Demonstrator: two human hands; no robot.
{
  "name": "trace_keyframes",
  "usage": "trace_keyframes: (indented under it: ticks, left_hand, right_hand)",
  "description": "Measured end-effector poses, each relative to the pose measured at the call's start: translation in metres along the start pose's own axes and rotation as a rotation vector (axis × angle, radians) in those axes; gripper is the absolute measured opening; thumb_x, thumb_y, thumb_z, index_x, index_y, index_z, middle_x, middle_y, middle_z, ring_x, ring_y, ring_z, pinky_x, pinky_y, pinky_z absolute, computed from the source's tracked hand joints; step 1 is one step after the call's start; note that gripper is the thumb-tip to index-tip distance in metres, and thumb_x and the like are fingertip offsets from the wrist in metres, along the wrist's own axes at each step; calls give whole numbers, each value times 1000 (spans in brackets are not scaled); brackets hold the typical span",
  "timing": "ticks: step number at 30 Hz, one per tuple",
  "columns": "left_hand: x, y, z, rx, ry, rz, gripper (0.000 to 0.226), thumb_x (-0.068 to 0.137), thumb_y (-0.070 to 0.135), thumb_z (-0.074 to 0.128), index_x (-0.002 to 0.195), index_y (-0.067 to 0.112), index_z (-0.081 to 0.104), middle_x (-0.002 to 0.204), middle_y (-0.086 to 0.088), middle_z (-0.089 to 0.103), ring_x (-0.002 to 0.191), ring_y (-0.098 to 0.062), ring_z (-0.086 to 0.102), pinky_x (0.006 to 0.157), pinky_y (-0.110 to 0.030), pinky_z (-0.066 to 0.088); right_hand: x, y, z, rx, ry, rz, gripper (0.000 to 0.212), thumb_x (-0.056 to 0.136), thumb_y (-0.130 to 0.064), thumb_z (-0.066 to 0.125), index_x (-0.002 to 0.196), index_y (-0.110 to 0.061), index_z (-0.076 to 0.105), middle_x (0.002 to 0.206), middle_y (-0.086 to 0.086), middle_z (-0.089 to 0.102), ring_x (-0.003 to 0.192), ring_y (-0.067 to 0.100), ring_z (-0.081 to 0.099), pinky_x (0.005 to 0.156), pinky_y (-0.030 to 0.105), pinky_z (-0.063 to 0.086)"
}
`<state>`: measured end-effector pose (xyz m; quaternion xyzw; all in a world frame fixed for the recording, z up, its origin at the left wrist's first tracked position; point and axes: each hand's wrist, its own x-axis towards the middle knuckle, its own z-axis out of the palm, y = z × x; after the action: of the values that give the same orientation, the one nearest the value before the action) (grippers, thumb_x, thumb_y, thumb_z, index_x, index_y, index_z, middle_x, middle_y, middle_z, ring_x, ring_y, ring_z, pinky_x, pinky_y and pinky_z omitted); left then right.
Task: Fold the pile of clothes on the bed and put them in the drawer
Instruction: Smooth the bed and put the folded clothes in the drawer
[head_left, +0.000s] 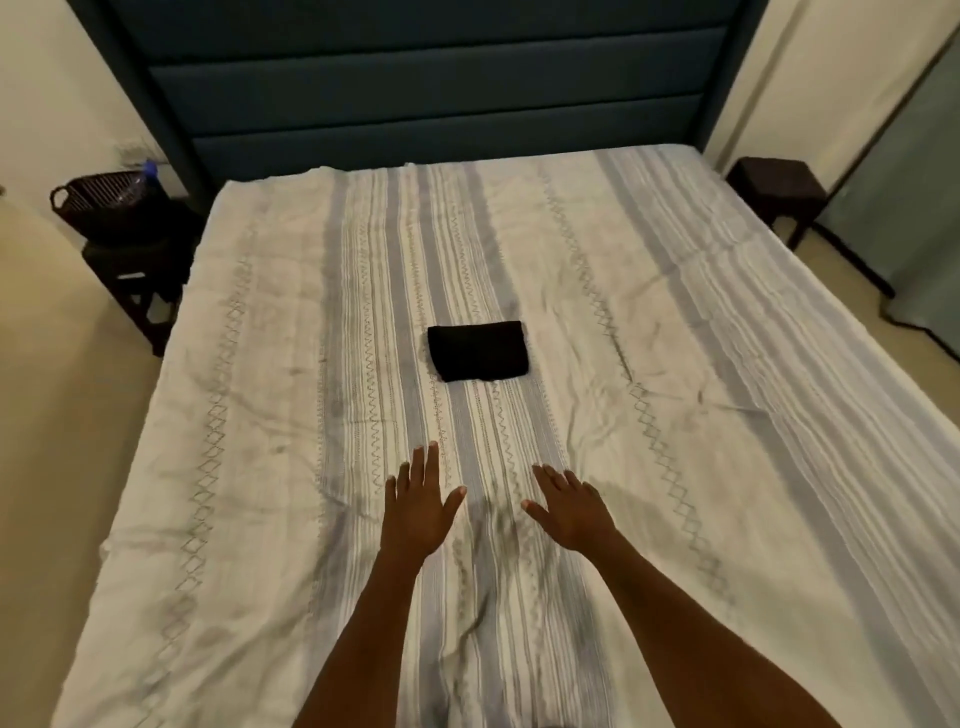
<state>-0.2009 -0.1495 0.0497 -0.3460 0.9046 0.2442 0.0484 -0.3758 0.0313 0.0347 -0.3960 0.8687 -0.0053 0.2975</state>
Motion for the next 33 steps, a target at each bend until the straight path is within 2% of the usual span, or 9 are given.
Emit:
trace_keyframes:
  ticks: [5, 9, 12, 17, 19, 21, 25, 29, 33]
  left_hand:
    - [121, -22, 65, -20, 28, -47, 88, 89, 74, 10, 157, 23, -14, 166, -5, -6, 152, -32, 10, 121, -49, 9]
    - [195, -49, 110, 10, 47, -77, 92, 83, 76, 4, 157, 25, -13, 166, -4, -8, 153, -33, 5, 121, -48, 7]
    - [235, -65, 135, 67, 15, -76, 95, 80, 81, 0, 157, 27, -10, 166, -7, -6, 152, -39, 2, 120, -53, 6]
    - [271, -76, 181, 120, -63, -147, 89, 83, 83, 9, 157, 36, -6, 166, -5, -10, 152, -38, -6, 120, -56, -1]
    - [273, -80, 188, 147, -52, -131, 98, 72, 88, -5, 157, 38, -8, 166, -5, -11, 152, -39, -7, 120, -55, -1]
    - [273, -83, 189, 142, -63, -129, 100, 69, 89, -7, 156, 39, -10, 166, -3, -13, 152, -37, -9, 120, -54, -1]
    - [273, -75, 174, 85, -117, -157, 89, 82, 83, 14, 156, 40, -10, 166, -2, -14, 152, -35, -12, 120, -53, -1]
    - [265, -56, 161, -6, 41, -200, 91, 92, 60, 52, 158, 23, 2, 165, -9, 9, 151, -36, 8, 121, -56, 14]
    - [266, -34, 154, 217, 236, 39, 94, 91, 50, 58, 159, 22, -1, 166, -11, 5, 152, -35, 7, 121, -55, 17]
  right_hand:
    - [163, 29, 3, -75, 38, -25, 76, 101, -63, 23, 161, -22, -1, 169, 1, 1, 154, 33, 11, 121, 51, 21]
    - [272, 42, -1, -136, 139, -52, 78, 104, -49, 39, 160, -24, -8, 168, 1, -10, 151, 36, 20, 113, 48, 33]
    - [325, 46, -8, -93, 183, -27, 84, 101, -32, 48, 159, -29, -13, 167, 1, -18, 128, 38, 50, 88, 40, 48]
    - [387, 63, -6, -107, 239, 3, 85, 99, -19, 46, 159, -34, -13, 167, 1, -16, 88, 28, 59, 66, 32, 41]
    - [400, 66, -7, -124, 263, -6, 77, 102, -25, 44, 160, -35, -5, 168, 0, -10, 81, 27, 60, 66, 32, 42]
    - [405, 66, -8, -152, 353, -15, 67, 102, -25, 46, 160, -33, 14, 168, 1, 9, 94, 31, 66, 72, 35, 46]
    - [393, 68, -5, -275, 497, -58, 57, 79, -11, 76, 134, -18, 62, 139, 11, 61, 90, 39, 67, 66, 42, 54]
    - [344, 70, 8, -314, 473, -72, 49, 74, -10, 78, 122, -13, 68, 127, 13, 65, 82, 37, 65, 52, 37, 51]
    - [278, 88, 52, -237, 471, -39, 49, 70, -3, 77, 119, -8, 69, 130, 16, 62, 85, 40, 67, 45, 40, 53]
